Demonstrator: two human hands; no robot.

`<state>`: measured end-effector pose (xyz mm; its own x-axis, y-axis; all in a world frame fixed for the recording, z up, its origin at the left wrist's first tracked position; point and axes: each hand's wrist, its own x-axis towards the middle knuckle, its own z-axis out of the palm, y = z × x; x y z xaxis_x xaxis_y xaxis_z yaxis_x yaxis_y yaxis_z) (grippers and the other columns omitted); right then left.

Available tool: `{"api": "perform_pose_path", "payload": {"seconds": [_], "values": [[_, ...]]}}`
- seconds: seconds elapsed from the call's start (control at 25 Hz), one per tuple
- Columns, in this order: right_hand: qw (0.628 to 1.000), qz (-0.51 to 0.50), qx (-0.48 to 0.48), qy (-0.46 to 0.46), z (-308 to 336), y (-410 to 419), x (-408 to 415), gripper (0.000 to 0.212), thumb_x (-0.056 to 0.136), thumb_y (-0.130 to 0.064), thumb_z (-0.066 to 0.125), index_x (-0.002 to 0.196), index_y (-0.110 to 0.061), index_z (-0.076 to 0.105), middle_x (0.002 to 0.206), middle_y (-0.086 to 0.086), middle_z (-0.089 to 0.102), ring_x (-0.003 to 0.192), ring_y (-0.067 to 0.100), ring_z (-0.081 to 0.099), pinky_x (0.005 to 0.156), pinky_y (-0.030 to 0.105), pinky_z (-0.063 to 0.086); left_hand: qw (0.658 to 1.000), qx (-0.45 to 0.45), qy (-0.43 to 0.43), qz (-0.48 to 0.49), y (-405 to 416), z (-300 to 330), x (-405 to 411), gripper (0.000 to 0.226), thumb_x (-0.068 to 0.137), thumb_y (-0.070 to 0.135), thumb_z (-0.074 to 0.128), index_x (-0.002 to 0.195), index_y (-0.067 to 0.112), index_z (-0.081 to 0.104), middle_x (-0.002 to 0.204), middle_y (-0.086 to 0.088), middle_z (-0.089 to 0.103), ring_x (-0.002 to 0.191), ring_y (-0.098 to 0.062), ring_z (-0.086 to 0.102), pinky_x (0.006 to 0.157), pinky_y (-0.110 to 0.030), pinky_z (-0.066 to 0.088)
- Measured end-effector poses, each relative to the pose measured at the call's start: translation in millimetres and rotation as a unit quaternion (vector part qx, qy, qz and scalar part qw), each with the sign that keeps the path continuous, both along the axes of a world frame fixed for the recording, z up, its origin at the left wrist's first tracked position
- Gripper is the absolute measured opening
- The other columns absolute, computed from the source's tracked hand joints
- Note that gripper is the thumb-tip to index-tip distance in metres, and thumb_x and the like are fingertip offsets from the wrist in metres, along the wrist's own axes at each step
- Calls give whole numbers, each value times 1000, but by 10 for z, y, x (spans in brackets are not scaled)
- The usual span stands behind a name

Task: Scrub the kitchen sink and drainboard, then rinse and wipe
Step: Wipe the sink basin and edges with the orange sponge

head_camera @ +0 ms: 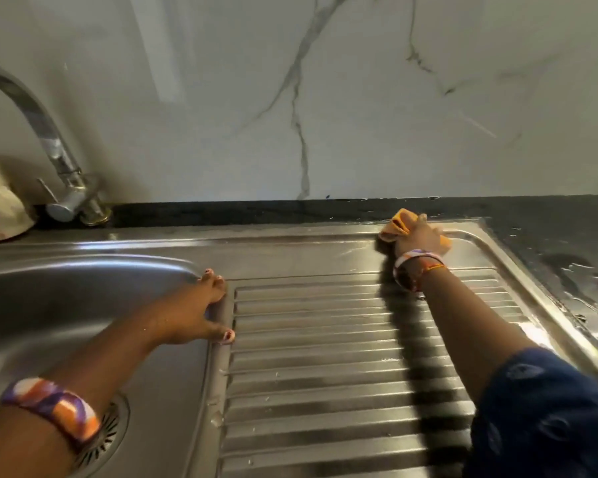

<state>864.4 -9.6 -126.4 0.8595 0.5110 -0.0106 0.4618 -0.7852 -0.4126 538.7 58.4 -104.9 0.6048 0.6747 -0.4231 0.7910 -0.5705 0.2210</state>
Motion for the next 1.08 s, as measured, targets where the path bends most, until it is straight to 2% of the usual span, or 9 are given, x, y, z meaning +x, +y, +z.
{"api": "perform_pose_path", "payload": {"seconds": [0.08,0.2,0.28,0.4,0.48,0.56,0.72,0.88,1.08], "values": [[997,77,-16,-12,18,279,-524,37,93,-23,45,129,-17,48,146,10,37,136,34,30,111,46,26,999,-16,-39,17,-20,-31,-47,87,88,37,60,151,15,4,159,-2,-4,144,-20,16,115,-30,21],[980,186,-55,-31,82,590,-1273,48,80,-34,19,113,-23,51,144,11,40,136,32,31,111,47,27,1000,-4,-22,9,-8,-41,-45,89,88,38,60,151,13,3,159,-3,-6,145,-20,15,115,-30,20],[964,259,-44,37,152,715,-1608,54,92,-32,16,134,-12,43,143,15,41,136,31,33,111,44,29,1000,8,1,-10,26,-25,-9,81,85,40,63,148,11,22,157,-9,14,138,-23,31,111,-31,30],[890,401,86,198,263,682,-1825,35,96,-9,42,126,-7,58,120,17,62,111,27,58,87,33,47,1000,4,21,-21,43,15,23,63,82,42,66,135,16,44,137,-5,47,120,-19,49,102,-31,41],[890,382,169,184,371,529,-1638,39,92,-2,44,125,-13,61,118,13,66,109,24,61,88,28,48,999,8,28,-32,38,18,4,72,85,44,62,144,12,33,149,-10,33,134,-23,37,111,-32,33],[937,268,203,89,487,295,-1205,46,91,4,41,128,-15,58,121,13,64,117,27,57,90,24,41,999,20,13,-25,-24,-5,-42,85,90,44,54,151,11,6,159,-9,-2,146,-23,7,117,-32,13],[998,35,0,-55,347,-142,6,44,93,-9,40,136,-14,43,142,19,42,135,40,32,109,48,30,1000,7,-12,-11,-33,-83,-123,90,92,45,48,148,13,-15,155,-5,-23,145,-20,-15,118,-34,-2],[993,61,-102,-4,69,-13,-2,60,96,-22,40,149,-20,13,159,12,1,143,42,0,115,56,5,999,-11,-37,-13,-3,-147,-138,91,92,46,48,147,14,-17,154,-3,-25,145,-16,-14,117,-32,-4],[976,190,-77,-70,37,628,-719,55,95,-14,41,146,-25,24,159,5,6,145,39,-2,114,56,1,998,-12,-64,-8,25,-213,-154,90,91,46,49,148,16,-15,154,-1,-25,145,-14,-10,117,-30,-4]]}}
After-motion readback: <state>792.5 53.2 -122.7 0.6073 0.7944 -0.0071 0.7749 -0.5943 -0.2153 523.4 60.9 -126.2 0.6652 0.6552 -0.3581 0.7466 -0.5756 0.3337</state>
